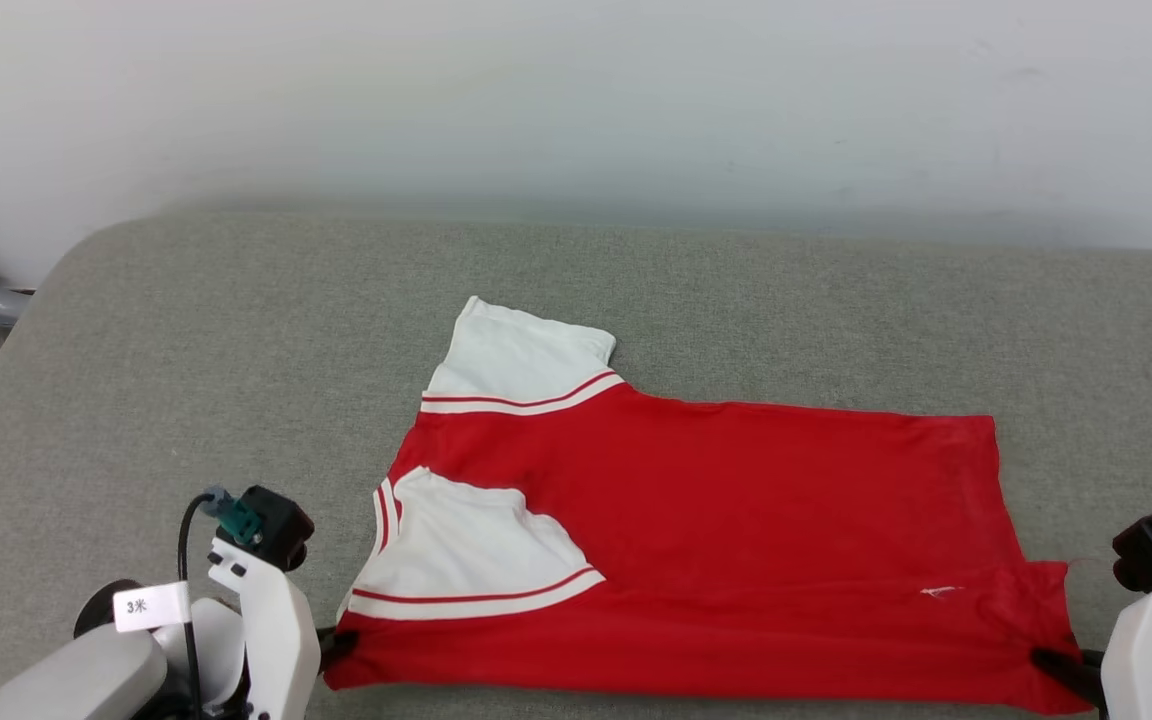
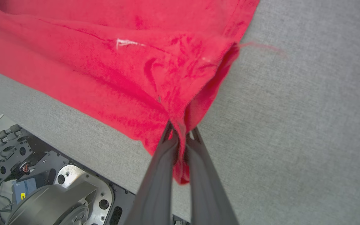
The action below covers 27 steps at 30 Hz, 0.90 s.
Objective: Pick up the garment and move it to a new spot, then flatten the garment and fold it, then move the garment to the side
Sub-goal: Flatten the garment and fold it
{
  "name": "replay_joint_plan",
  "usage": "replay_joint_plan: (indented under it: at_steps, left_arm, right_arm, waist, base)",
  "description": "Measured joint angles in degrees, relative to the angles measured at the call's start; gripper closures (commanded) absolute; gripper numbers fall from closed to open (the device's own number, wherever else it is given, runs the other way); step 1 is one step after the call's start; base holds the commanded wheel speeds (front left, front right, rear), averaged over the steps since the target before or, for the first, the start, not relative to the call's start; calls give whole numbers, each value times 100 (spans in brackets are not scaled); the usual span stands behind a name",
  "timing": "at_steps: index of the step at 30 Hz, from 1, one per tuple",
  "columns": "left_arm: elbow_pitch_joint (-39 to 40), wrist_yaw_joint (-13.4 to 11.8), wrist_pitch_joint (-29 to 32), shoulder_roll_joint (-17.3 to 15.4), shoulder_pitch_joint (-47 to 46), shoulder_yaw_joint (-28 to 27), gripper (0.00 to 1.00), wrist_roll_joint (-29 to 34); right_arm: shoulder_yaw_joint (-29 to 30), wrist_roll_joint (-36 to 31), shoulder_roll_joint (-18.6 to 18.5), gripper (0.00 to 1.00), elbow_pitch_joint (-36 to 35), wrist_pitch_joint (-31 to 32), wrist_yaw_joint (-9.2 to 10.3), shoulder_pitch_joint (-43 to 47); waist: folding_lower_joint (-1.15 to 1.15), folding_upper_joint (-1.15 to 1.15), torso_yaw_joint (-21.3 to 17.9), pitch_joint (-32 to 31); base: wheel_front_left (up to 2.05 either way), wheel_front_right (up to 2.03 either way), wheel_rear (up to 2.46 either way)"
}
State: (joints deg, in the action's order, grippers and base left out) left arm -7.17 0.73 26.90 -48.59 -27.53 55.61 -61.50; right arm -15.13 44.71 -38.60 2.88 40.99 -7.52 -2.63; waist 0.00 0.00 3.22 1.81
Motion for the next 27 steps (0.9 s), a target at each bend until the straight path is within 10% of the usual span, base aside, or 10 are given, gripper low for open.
replay_joint_plan:
  at_steps: [15, 16, 17, 18, 27]
  left_arm:
    - [-604, -111, -398, 339, 706, 114, 100, -383]
    - [-651, -103, -432, 369, 706, 109, 53, -381]
    - [-702, -110, -515, 391, 706, 93, 0, -360]
    - [-749, -132, -601, 407, 706, 65, 0, -326]
    - [-541, -194, -934, 144, 517, -127, 0, -71]
  right_arm:
    - [398, -246, 567, 100, 435, 213, 0, 565]
    - [380, -257, 597, 100, 468, 174, 0, 572]
    - [377, -269, 615, 50, 472, 87, 0, 589]
    - [400, -289, 643, 0, 485, -19, 0, 599]
    - [811, -597, 792, 0, 153, -1180, 1, 523]
  waist:
    - [0, 0, 82, 226]
    - [0, 0, 88, 221]
    - [0, 0, 96, 212]
    - [0, 0, 103, 198]
    - [0, 0, 92, -6]
  base:
    - [0, 0, 0]
    - [0, 0, 0]
    - [0, 0, 0]
    - [0, 0, 0]
    - [0, 0, 0]
